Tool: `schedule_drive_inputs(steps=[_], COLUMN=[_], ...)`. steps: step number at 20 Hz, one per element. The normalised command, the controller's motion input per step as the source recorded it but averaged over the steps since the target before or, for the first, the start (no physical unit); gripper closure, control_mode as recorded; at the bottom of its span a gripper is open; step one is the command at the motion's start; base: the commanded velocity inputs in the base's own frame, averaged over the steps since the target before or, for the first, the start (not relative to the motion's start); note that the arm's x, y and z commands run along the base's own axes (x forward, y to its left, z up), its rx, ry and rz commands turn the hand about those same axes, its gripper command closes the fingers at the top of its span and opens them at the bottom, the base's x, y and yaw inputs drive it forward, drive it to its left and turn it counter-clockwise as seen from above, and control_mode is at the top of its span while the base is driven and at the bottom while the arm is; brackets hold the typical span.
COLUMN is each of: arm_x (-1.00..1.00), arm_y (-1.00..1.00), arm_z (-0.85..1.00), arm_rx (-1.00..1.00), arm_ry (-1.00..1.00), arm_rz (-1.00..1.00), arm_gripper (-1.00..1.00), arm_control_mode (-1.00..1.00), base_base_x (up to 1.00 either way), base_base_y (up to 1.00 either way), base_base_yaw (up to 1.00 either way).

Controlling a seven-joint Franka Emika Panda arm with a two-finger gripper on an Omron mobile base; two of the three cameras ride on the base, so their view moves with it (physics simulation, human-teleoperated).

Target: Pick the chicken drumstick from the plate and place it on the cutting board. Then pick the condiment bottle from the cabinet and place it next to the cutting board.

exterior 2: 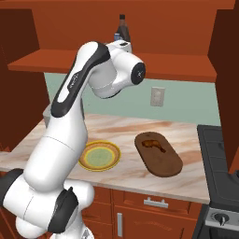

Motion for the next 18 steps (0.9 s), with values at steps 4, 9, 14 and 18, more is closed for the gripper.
schedule_drive_inputs(steps=[4,9,14,18], arm_x=[0.08,0.05,0.06,0.1], arm_y=[-0.06,-0.04,-0.01,-0.02], arm_z=[0.0,0.03,0.01,0.0], arm_rx=[0.06,0.05,0.05,0.04], arm_ry=[0.09,0.08,0.04,0.01], arm_rz=[0.0,0.0,0.0,0.0], arm_gripper=[-1.0,-1.0,-1.0,-1.0], arm_control_mode=[-1.0,-1.0,-1.0,-1.0], base_base_x=[0.0,0.0,0.0,0.0], base_base_y=[0.0,0.0,0.0,0.0], base_base_yaw=[0.0,0.0,0.0,0.0])
